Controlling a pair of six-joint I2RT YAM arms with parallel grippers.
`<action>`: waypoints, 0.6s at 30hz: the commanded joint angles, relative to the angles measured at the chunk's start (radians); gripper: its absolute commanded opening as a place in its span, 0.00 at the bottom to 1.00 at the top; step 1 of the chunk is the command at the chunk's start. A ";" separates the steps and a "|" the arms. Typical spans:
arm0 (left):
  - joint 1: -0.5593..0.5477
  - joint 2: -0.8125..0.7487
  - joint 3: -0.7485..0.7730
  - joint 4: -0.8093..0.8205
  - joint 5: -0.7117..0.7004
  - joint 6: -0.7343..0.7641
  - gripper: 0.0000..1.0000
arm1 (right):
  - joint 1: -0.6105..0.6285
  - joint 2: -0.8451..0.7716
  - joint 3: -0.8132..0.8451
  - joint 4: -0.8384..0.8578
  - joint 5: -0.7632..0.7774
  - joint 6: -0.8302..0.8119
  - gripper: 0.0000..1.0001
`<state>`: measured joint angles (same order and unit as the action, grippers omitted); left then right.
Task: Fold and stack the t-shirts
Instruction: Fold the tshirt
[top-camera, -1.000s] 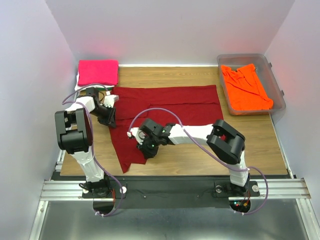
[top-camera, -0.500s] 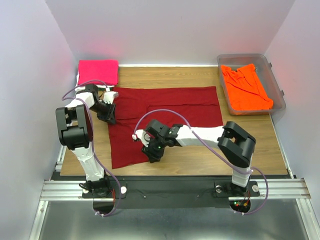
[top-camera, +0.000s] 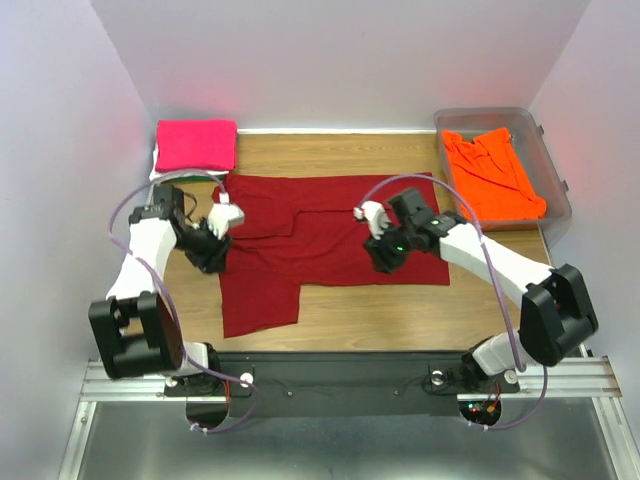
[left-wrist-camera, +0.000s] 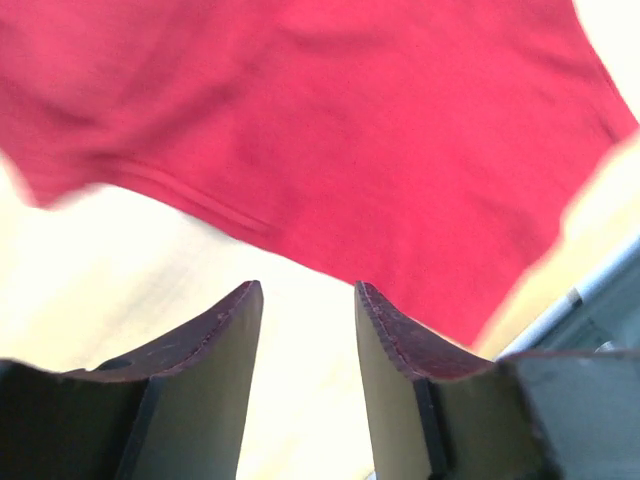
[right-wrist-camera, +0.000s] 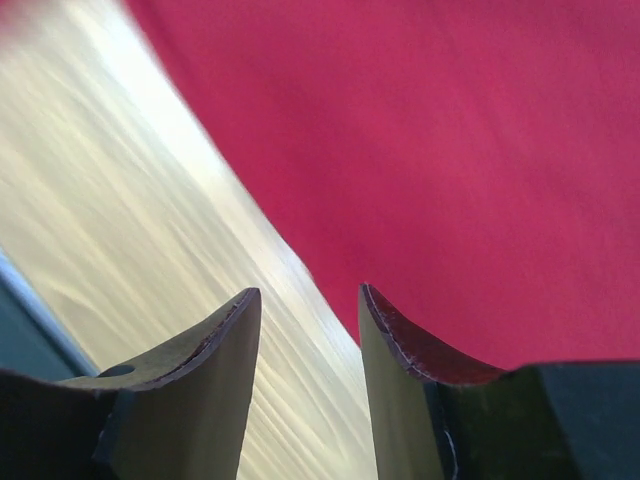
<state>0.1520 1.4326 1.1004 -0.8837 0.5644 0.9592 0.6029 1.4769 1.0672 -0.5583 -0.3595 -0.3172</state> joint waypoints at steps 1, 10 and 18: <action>-0.052 -0.122 -0.158 -0.123 -0.055 0.171 0.56 | -0.115 -0.081 -0.085 -0.138 0.123 -0.187 0.50; -0.265 -0.250 -0.309 -0.066 -0.169 0.101 0.61 | -0.414 -0.090 -0.200 -0.146 0.197 -0.451 0.54; -0.486 -0.247 -0.327 -0.048 -0.329 0.052 0.65 | -0.434 -0.078 -0.217 -0.149 0.188 -0.510 0.57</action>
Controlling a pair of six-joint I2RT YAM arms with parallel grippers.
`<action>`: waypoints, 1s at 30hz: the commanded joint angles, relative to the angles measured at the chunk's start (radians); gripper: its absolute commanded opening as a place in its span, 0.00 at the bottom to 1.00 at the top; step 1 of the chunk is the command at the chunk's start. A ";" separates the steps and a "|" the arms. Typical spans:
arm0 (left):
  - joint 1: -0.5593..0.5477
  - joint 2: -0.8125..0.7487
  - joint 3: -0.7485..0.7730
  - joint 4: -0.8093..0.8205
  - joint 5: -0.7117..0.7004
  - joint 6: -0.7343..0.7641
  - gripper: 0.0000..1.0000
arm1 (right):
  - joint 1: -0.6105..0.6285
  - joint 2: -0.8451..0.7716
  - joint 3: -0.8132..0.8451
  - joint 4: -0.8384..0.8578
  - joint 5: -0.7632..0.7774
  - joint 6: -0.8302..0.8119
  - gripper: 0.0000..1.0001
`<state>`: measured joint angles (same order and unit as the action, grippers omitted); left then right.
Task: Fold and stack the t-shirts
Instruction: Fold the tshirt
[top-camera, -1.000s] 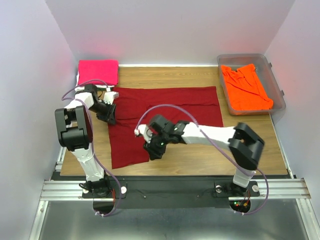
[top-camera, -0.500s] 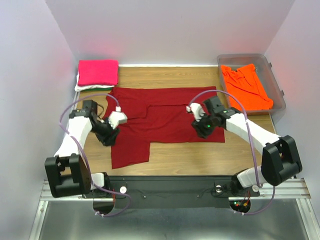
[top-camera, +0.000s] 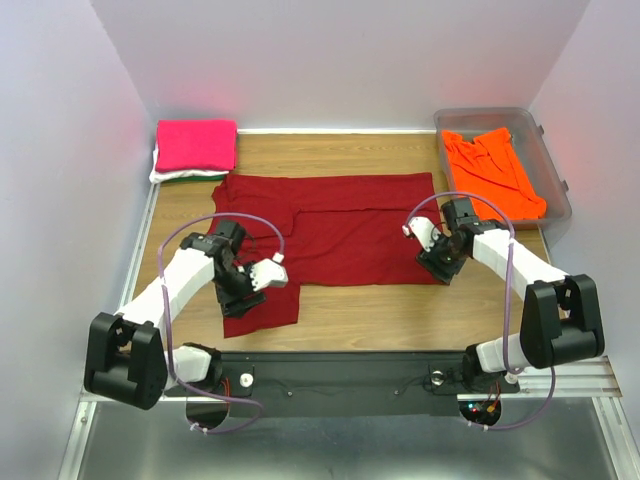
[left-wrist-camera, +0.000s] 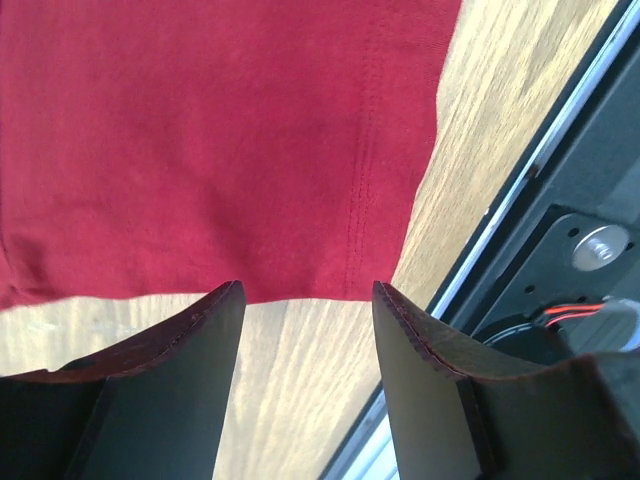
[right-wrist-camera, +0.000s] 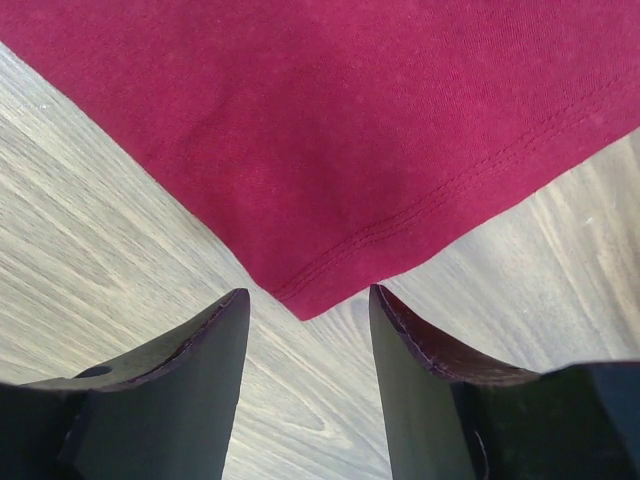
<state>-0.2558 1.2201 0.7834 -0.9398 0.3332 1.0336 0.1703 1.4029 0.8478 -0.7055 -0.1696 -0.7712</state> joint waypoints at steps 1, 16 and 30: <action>-0.089 -0.039 -0.021 0.019 -0.130 -0.024 0.63 | -0.003 -0.001 0.004 0.000 -0.007 -0.059 0.57; -0.008 0.047 0.042 0.141 -0.146 -0.006 0.48 | -0.003 0.013 -0.006 -0.002 -0.067 -0.126 0.51; 0.067 0.088 0.025 0.160 -0.118 0.016 0.50 | -0.002 -0.019 -0.113 0.069 -0.002 -0.165 0.45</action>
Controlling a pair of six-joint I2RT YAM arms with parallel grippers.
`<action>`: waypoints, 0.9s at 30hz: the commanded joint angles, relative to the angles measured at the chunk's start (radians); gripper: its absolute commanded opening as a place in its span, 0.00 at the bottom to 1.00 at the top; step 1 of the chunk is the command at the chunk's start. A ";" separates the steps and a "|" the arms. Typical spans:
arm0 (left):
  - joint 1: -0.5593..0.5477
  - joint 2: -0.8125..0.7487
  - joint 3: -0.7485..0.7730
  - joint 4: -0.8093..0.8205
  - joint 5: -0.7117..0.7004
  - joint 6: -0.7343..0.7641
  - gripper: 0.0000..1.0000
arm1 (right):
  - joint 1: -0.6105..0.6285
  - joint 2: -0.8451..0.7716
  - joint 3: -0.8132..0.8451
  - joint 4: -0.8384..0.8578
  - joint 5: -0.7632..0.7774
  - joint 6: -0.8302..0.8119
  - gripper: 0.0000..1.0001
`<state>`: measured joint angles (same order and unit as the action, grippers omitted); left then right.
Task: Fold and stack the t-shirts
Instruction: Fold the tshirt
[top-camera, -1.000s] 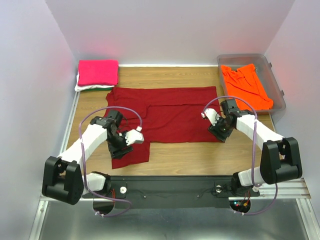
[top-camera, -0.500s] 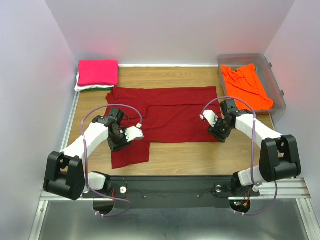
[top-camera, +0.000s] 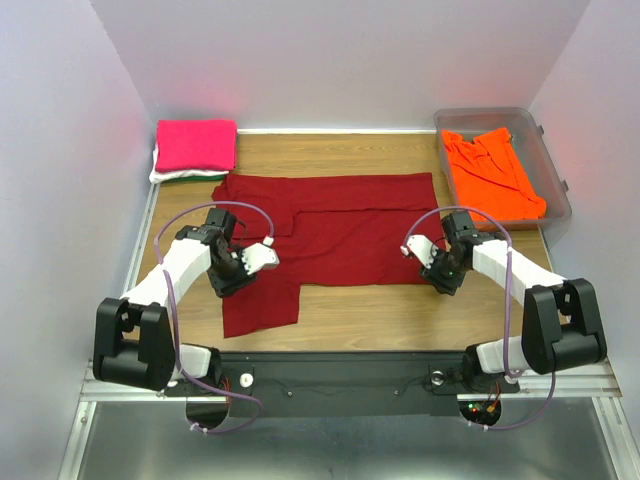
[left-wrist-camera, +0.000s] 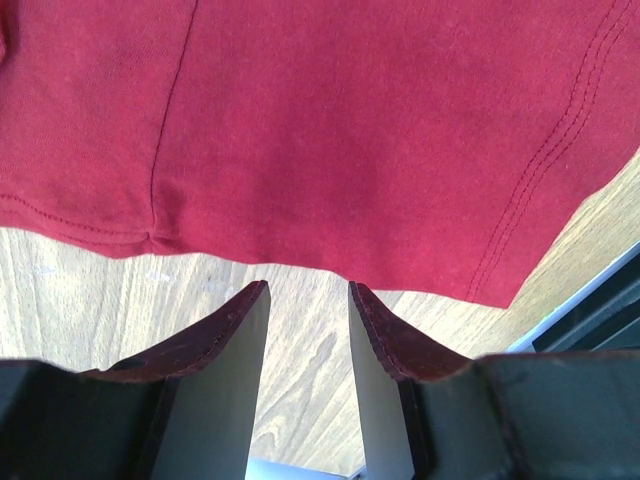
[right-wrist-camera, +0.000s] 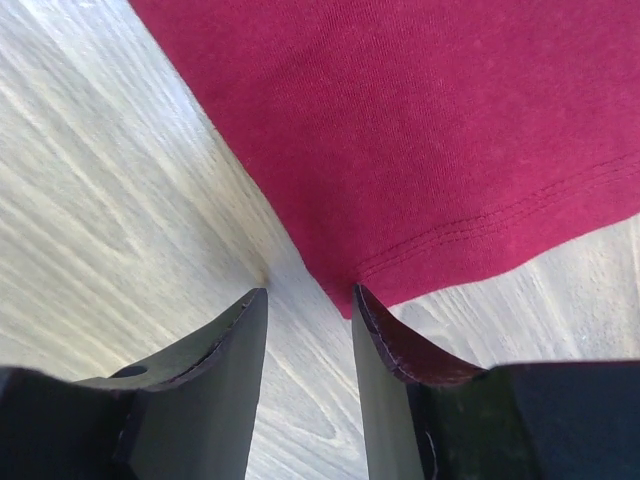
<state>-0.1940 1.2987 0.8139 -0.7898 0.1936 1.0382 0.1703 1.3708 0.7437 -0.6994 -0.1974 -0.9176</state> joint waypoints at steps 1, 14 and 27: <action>0.005 0.011 -0.018 0.014 0.020 0.014 0.51 | -0.003 0.023 -0.013 0.075 0.035 -0.020 0.45; -0.022 0.073 -0.145 0.112 -0.020 0.029 0.53 | -0.002 0.063 -0.041 0.121 0.056 -0.007 0.19; 0.002 -0.041 -0.099 0.013 -0.010 0.054 0.00 | -0.014 -0.010 0.043 0.078 0.069 0.054 0.01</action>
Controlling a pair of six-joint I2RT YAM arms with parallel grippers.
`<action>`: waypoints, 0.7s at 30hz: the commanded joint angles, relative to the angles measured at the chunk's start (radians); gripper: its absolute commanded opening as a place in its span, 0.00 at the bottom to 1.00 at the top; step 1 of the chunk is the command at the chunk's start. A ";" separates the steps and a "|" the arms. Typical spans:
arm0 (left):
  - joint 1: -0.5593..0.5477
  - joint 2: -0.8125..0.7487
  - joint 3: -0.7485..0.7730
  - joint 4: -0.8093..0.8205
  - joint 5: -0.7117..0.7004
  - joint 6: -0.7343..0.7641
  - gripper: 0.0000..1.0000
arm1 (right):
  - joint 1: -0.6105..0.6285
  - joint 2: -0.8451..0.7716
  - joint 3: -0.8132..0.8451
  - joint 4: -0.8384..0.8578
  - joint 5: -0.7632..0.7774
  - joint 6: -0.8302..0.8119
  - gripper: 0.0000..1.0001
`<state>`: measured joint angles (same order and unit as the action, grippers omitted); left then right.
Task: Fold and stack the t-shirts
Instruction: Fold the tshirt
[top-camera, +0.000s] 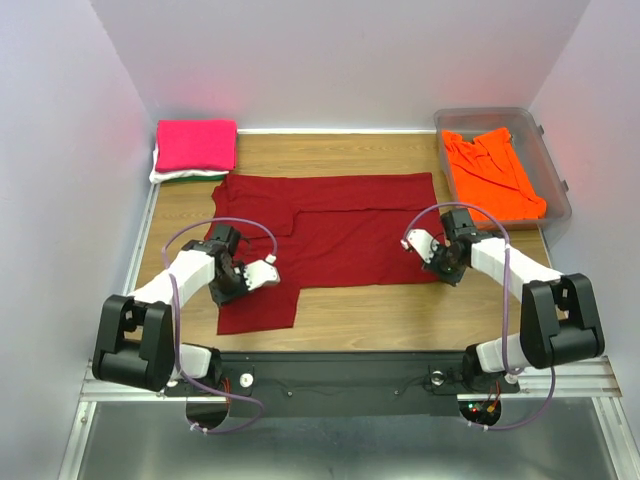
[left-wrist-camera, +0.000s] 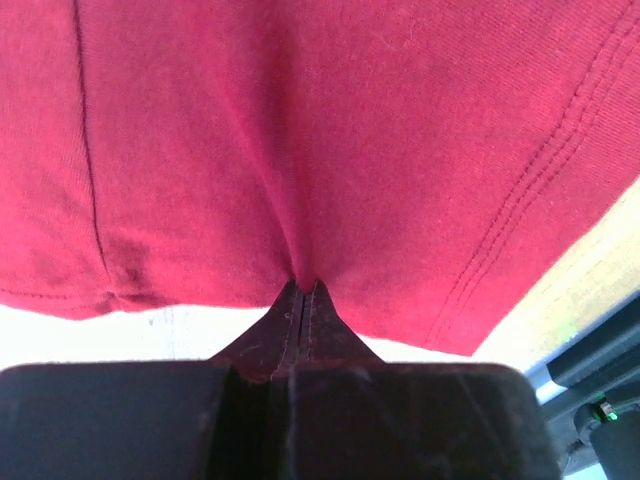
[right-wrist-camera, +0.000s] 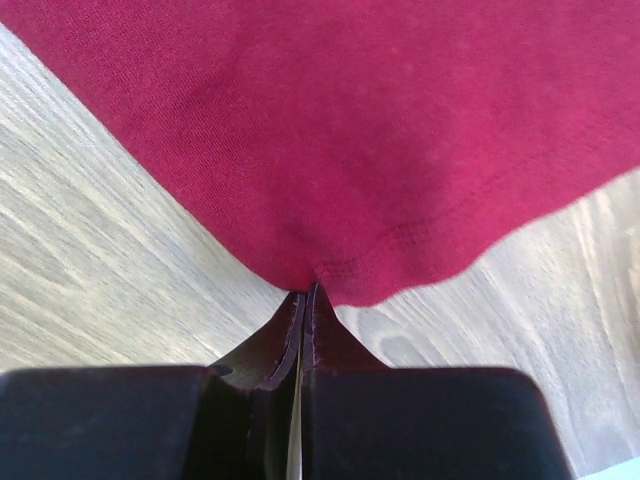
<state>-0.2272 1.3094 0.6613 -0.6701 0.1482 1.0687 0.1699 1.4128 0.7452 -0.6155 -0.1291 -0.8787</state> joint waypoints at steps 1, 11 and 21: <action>0.043 -0.058 0.069 -0.127 0.042 0.025 0.00 | -0.017 -0.063 0.049 -0.015 -0.003 0.011 0.01; 0.086 -0.121 0.153 -0.223 0.090 0.039 0.00 | -0.040 -0.097 0.112 -0.110 -0.033 -0.009 0.01; 0.108 -0.188 0.215 -0.351 0.168 0.047 0.00 | -0.040 -0.163 0.105 -0.194 -0.026 -0.045 0.01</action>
<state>-0.1268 1.1778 0.8391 -0.9108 0.2699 1.1007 0.1379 1.3014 0.8242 -0.7574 -0.1505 -0.8993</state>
